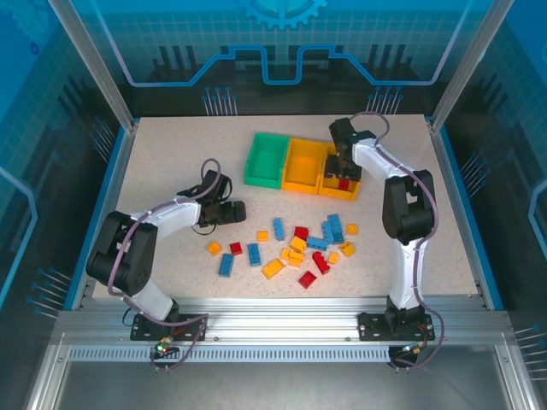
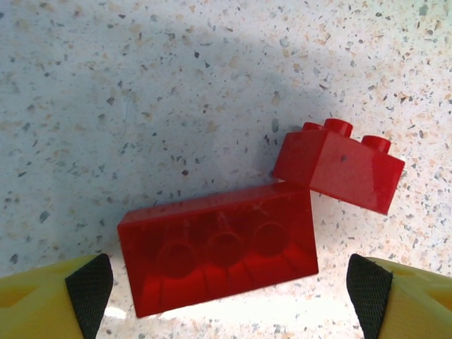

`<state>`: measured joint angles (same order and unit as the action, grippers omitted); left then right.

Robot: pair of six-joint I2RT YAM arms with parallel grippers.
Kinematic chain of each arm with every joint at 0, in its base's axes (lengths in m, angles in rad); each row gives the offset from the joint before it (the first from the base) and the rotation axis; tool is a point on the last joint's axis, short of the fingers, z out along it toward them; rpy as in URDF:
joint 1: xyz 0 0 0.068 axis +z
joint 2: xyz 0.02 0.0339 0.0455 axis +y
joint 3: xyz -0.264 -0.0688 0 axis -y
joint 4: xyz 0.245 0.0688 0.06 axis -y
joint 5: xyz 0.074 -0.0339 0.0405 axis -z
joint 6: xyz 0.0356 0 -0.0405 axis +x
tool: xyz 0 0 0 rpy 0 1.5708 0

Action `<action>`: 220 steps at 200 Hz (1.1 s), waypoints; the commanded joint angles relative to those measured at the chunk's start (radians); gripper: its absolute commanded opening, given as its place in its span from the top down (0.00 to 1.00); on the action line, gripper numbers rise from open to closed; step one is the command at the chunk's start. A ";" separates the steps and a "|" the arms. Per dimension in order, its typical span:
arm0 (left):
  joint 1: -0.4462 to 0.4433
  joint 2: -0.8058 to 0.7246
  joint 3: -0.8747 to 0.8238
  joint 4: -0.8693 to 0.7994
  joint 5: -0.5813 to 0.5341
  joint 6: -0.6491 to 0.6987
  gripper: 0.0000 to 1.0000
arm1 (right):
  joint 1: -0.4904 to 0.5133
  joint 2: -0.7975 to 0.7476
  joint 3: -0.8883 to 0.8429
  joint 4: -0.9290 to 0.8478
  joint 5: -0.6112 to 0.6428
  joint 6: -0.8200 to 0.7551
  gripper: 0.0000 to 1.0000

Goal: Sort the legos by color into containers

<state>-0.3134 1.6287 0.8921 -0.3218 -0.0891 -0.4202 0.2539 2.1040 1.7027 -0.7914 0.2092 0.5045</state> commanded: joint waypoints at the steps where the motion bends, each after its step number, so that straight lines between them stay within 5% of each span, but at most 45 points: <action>1: -0.009 0.034 0.038 -0.046 -0.035 -0.014 0.11 | 0.003 -0.039 -0.074 -0.007 -0.028 0.015 0.26; 50: -0.009 0.076 0.066 -0.049 -0.062 -0.019 0.20 | 0.020 -0.106 -0.068 -0.009 -0.023 -0.013 0.22; 107: -0.010 0.081 0.061 -0.043 -0.067 -0.028 0.48 | 0.014 -0.175 -0.096 -0.034 0.050 -0.048 0.20; 220: -0.067 -0.197 0.109 -0.136 -0.135 -0.038 0.46 | -0.118 -0.284 -0.288 0.061 0.047 -0.061 0.26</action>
<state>-0.3573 1.4502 0.9436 -0.4202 -0.2142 -0.4473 0.1764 1.8427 1.4528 -0.7647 0.2802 0.4652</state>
